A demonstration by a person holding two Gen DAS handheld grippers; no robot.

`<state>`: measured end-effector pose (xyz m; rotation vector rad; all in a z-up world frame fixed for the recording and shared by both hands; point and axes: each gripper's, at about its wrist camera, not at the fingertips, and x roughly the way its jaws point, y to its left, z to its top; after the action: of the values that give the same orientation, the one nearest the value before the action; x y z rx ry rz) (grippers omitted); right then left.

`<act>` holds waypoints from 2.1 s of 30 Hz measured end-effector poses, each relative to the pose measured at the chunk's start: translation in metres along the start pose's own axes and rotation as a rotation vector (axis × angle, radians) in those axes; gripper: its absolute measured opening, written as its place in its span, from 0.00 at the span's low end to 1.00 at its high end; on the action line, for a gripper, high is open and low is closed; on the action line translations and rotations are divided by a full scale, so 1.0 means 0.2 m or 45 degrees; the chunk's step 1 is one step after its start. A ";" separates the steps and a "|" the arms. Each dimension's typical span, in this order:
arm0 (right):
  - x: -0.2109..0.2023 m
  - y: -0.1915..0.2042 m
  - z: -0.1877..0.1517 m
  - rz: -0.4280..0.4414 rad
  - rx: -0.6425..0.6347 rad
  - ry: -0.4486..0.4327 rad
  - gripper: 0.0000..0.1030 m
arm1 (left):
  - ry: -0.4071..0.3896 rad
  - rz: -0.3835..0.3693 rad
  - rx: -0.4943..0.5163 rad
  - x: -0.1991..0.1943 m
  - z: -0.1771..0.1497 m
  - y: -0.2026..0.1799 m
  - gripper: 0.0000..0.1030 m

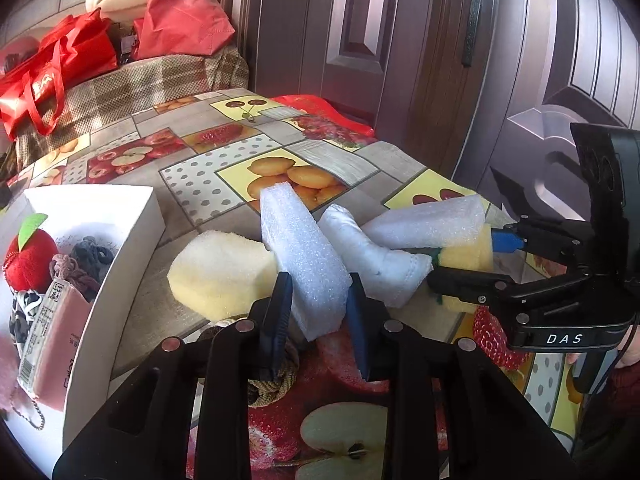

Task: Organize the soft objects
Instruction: 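Grasp the white foam strip with the left tool while the right grasps the yellow sponge, then carry the foam strip and yellow sponge into the white tray and open both tools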

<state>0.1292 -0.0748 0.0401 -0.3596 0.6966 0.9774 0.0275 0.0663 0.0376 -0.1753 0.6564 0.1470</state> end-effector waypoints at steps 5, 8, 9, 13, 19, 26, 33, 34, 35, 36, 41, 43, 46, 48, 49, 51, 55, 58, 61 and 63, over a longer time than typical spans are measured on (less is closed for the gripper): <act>-0.08 -0.02 -0.01 -0.009 0.035 -0.113 0.55 | -0.120 0.010 0.014 -0.12 -0.03 -0.01 0.24; -0.16 -0.01 -0.02 -0.006 0.055 -0.220 0.55 | -0.233 0.029 0.070 -0.22 -0.06 -0.04 0.24; -0.19 0.00 -0.03 -0.011 0.059 -0.263 0.55 | -0.268 0.045 0.088 -0.25 -0.07 -0.05 0.24; -0.26 0.04 -0.05 -0.003 0.050 -0.366 0.55 | -0.349 0.082 0.140 -0.33 -0.10 -0.06 0.24; -0.29 0.12 -0.07 0.061 0.046 -0.433 0.55 | -0.394 0.110 0.092 -0.43 -0.15 0.02 0.24; -0.31 0.20 -0.07 0.090 0.071 -0.508 0.55 | -0.438 0.183 0.039 -0.51 -0.20 0.09 0.24; -0.29 0.31 -0.05 0.086 0.016 -0.544 0.55 | -0.468 0.217 0.031 -0.54 -0.22 0.11 0.24; -0.29 0.32 -0.05 0.083 0.006 -0.546 0.55 | -0.473 0.221 0.032 -0.54 -0.22 0.11 0.24; -0.29 0.33 -0.05 0.082 -0.002 -0.549 0.55 | -0.478 0.228 0.033 -0.55 -0.22 0.12 0.24; -0.29 0.35 -0.05 0.082 -0.006 -0.552 0.55 | -0.483 0.235 0.033 -0.56 -0.23 0.12 0.24; -0.28 0.39 -0.04 0.099 -0.026 -0.550 0.55 | -0.498 0.275 0.025 -0.60 -0.26 0.16 0.24; -0.27 0.42 -0.04 0.107 -0.035 -0.547 0.55 | -0.500 0.293 0.018 -0.62 -0.27 0.18 0.24; -0.25 0.45 -0.03 0.117 -0.050 -0.543 0.55 | -0.500 0.330 0.007 -0.65 -0.29 0.23 0.24; -0.24 0.48 -0.02 0.123 -0.061 -0.540 0.55 | -0.499 0.357 0.006 -0.67 -0.30 0.26 0.24; -0.24 0.50 -0.02 0.126 -0.066 -0.540 0.55 | -0.499 0.371 0.006 -0.68 -0.31 0.28 0.24; -0.22 0.52 -0.01 0.133 -0.077 -0.537 0.55 | -0.499 0.398 0.005 -0.70 -0.33 0.31 0.24; -0.19 0.57 0.00 0.151 -0.094 -0.530 0.55 | -0.500 0.453 -0.015 -0.75 -0.36 0.39 0.24; -0.16 0.61 0.02 0.169 -0.111 -0.518 0.55 | -0.503 0.488 -0.038 -0.78 -0.38 0.45 0.24; -0.14 0.66 0.03 0.191 -0.127 -0.507 0.55 | -0.505 0.517 -0.062 -0.80 -0.40 0.50 0.24; -0.11 0.69 0.05 0.211 -0.137 -0.492 0.55 | -0.504 0.533 -0.073 -0.81 -0.40 0.53 0.24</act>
<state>0.0067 -0.0109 0.0657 -0.1993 0.3260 1.2046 -0.1668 0.1406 0.0619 -0.0582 0.2858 0.5885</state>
